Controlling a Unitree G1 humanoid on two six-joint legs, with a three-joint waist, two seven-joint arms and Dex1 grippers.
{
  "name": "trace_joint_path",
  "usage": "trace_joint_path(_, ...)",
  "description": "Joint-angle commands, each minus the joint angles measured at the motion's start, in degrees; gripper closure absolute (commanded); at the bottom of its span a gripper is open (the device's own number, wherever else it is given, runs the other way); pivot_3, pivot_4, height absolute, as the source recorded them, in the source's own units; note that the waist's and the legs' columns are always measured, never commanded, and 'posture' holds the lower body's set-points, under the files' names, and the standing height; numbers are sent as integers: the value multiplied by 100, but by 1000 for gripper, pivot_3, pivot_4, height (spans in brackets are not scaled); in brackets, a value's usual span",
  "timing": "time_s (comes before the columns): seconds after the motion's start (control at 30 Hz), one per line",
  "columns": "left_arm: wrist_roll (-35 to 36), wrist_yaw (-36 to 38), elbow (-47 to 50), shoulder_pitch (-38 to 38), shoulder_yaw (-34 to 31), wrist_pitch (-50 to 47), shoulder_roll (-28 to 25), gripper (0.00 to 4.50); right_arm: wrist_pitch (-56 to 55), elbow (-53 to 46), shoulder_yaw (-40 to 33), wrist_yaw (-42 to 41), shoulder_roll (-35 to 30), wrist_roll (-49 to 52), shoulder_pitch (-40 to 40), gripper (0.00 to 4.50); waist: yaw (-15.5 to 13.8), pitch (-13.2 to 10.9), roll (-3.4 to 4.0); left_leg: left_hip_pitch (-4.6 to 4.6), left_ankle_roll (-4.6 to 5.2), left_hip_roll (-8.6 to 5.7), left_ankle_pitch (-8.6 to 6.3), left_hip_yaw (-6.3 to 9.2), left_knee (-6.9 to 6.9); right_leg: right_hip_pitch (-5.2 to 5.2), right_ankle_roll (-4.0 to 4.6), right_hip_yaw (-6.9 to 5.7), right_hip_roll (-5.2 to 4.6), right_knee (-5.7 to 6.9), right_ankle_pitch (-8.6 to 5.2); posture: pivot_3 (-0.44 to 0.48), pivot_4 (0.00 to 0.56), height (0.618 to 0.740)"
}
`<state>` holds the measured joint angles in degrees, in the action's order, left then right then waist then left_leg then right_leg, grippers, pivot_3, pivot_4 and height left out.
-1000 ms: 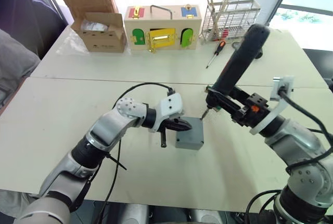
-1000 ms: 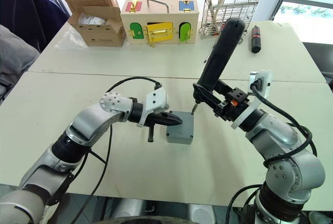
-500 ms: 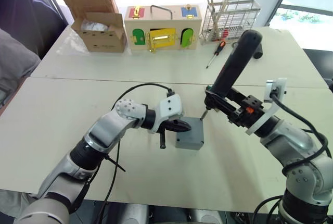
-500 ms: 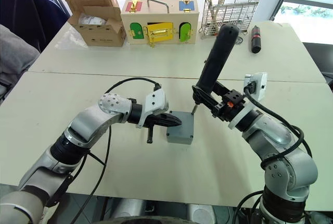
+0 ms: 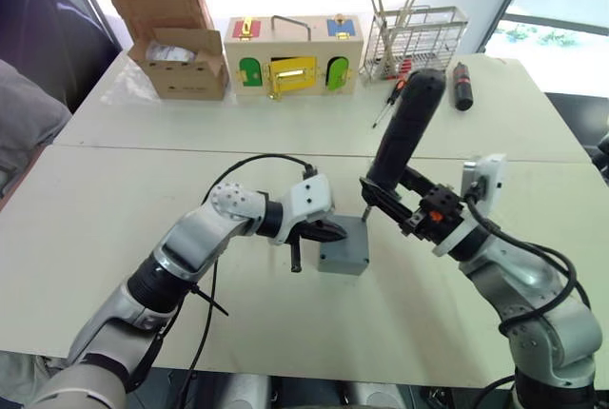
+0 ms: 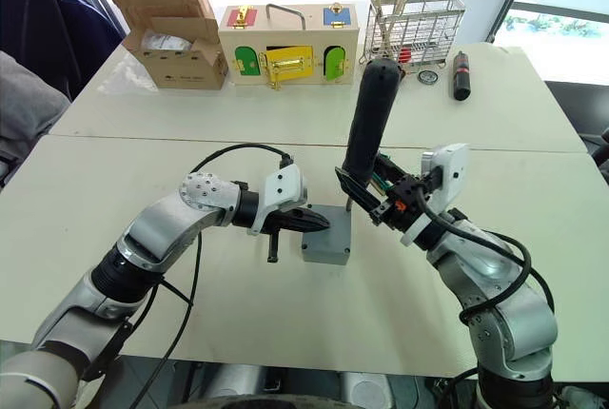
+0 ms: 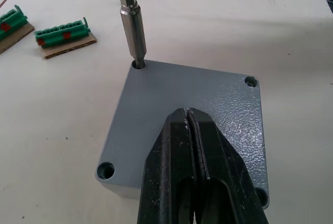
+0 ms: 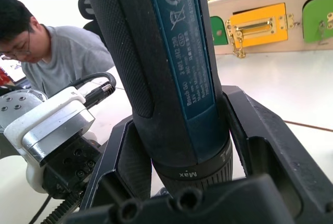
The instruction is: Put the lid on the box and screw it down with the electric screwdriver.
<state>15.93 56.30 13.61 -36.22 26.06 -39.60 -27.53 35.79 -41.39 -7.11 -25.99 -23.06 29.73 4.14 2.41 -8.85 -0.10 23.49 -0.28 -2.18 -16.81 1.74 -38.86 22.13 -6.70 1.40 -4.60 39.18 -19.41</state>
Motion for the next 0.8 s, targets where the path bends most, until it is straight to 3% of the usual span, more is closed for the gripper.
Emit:
trace_joint_path(0.03,-38,9,82,32,-3,6,-11,4500,-17,437,338,109,123,-139,-69,2680,-2,12,-8,-1,0,0,0,0,0,-1,0,0,0,0,0,0,150,740)
trace_joint_path(0.2,-56,20,82,30,-11,-11,-10,4500,-66,551,364,188,227,-31,-15,2680,-23,15,-8,-5,0,0,0,1,-2,-9,0,0,-2,-2,0,0,150,740)
trace_joint_path(0.43,-219,30,17,144,193,-41,-107,4500,-139,549,388,198,222,54,-575,2680,-31,59,-34,-16,6,0,-4,4,2,-22,0,0,-2,-6,0,0,150,740)
trace_joint_path(0.5,-238,-44,-111,198,182,-73,-57,4500,-191,567,446,186,190,26,-692,2680,-32,86,-54,-38,16,1,-10,10,13,-47,1,0,-1,-20,-1,0,150,740)
trace_joint_path(0.67,-376,-4,-206,300,327,34,-78,4500,-257,780,572,248,124,-173,-779,2680,-36,121,-70,-190,46,7,-29,11,94,-201,3,0,2,-125,-4,0,150,740)
trace_joint_path(0.8,-402,-29,-159,325,391,1,-27,4500,-215,964,570,370,100,-282,-726,2680,-47,169,-68,-211,53,12,-34,14,103,-231,6,2,-5,-155,-7,0,150,740)
